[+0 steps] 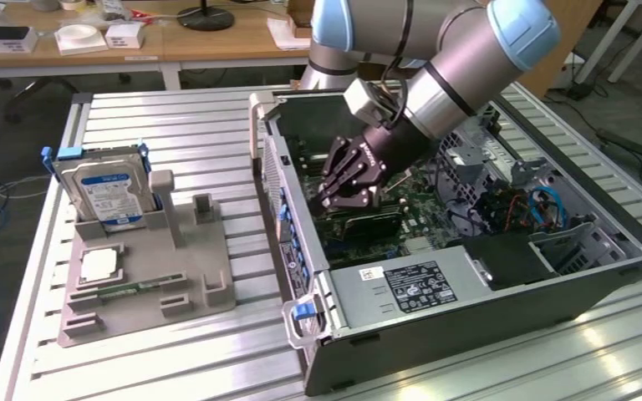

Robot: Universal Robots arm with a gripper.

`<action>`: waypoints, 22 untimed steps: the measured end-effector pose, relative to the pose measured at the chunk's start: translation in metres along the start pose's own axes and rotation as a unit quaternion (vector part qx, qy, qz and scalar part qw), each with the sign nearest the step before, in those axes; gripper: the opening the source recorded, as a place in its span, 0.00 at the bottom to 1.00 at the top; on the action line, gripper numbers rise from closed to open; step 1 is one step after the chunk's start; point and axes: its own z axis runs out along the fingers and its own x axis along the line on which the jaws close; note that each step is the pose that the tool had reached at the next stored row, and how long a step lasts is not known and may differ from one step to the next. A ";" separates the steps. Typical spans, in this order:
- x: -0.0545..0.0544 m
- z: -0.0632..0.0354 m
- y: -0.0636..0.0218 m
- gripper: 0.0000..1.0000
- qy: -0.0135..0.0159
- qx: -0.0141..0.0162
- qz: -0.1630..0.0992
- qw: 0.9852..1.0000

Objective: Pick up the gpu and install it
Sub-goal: 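Press down on the gpu until it lock into place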

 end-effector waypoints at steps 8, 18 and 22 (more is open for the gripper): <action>0.007 -0.0003 -0.0013 0.10 0.005 0.000 0.003 1.000; 0.023 0.0000 -0.0026 0.10 0.006 0.000 0.005 1.000; 0.024 0.0030 0.0000 0.10 0.006 0.000 0.005 1.000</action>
